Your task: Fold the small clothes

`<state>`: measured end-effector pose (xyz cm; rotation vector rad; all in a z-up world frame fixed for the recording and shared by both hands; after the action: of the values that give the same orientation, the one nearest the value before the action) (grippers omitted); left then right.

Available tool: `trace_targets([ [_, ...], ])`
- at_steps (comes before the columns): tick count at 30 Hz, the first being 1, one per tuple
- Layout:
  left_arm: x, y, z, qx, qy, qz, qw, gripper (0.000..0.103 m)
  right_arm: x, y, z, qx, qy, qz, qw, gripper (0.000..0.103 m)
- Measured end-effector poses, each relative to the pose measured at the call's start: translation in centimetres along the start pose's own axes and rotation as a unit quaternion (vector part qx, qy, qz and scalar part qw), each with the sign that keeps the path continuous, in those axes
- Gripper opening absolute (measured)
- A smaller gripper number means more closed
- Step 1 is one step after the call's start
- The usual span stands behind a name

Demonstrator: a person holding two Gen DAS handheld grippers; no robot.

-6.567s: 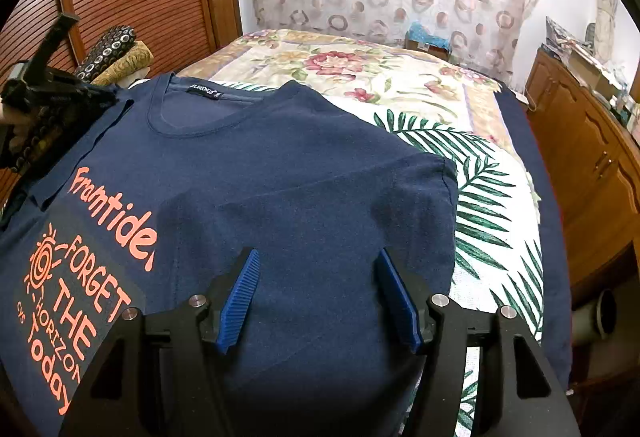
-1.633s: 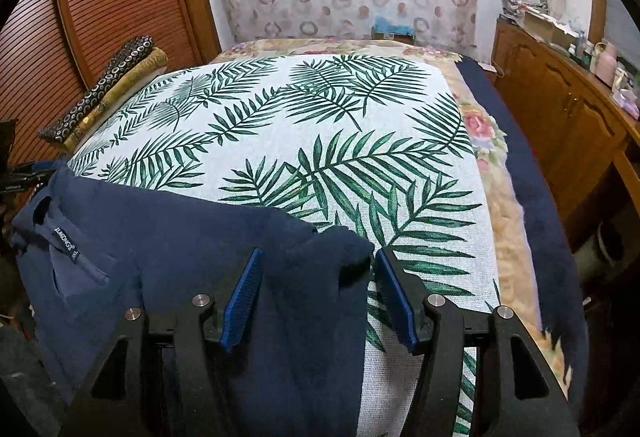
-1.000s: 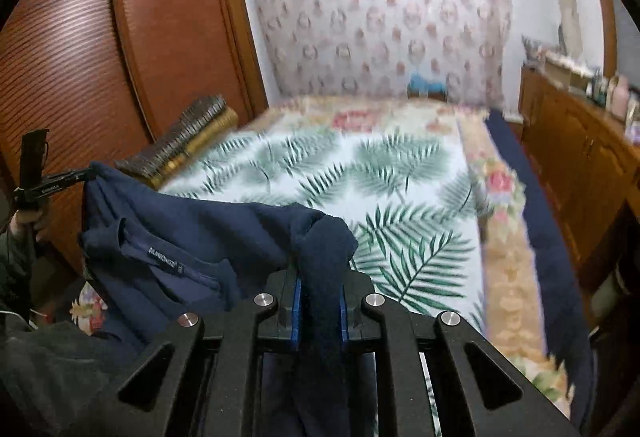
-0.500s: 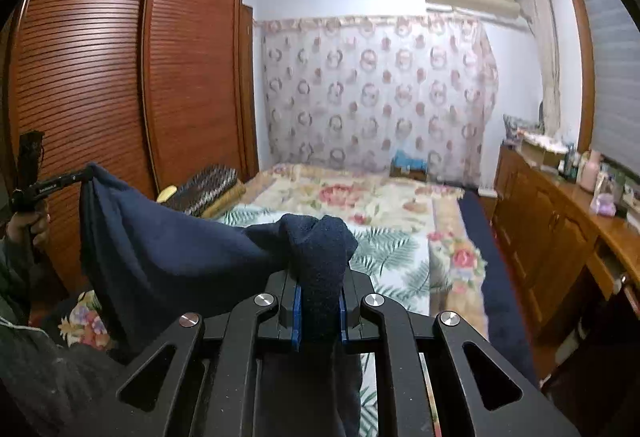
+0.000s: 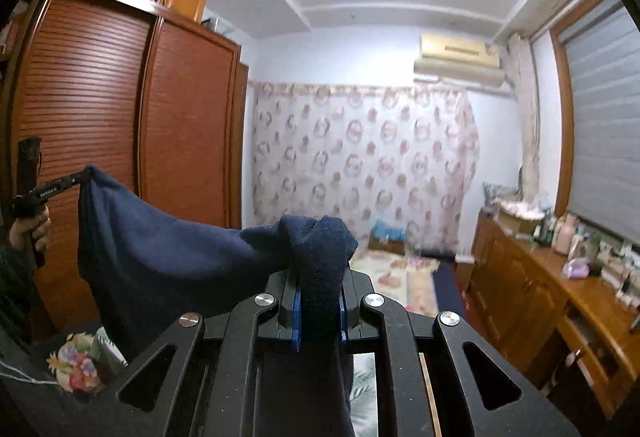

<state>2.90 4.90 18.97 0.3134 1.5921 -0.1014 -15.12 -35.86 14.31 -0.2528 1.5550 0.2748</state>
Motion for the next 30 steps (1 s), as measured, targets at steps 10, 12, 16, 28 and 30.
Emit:
trace_targets([
  [10, 4.6, 0.1, 12.2, 0.0, 0.058, 0.014, 0.9982, 0.006, 2.3, -1.3, 8.1, 0.061, 0.068, -0.033, 0.995, 0.013],
  [12, 7.9, 0.0, 16.3, 0.004, 0.095, 0.017, 0.9954, 0.006, 4.3, -2.4, 12.0, 0.071, 0.101, -0.02, 0.992, 0.013],
  [16, 13.4, -0.6, 22.7, 0.006, 0.15, 0.014, 0.9886, 0.006, 10.1, -4.3, 18.6, 0.07, 0.153, 0.007, 0.986, 0.013],
  [28, 22.0, -1.6, 33.7, 0.017, 0.257, 0.007, 0.9663, 0.006, 18.8, -8.1, 33.2, 0.051, 0.277, 0.064, 0.958, 0.013],
  [30, 22.7, -1.5, 35.0, 0.016, 0.265, 0.006, 0.964, 0.006, 18.9, -8.8, 34.0, 0.049, 0.282, 0.069, 0.956, 0.013],
])
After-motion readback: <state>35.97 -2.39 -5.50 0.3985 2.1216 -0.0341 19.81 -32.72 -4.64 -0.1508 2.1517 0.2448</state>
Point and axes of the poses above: each gripper's, at about its wrist camera, not at the fingertips, and z roughly the way its jaws point, y to its left, x to its underside, the point moved 7 cm from there along z, roughly the way its jaws point, and after that the axes turned 7 degrees about z, right-handed, at the moved point
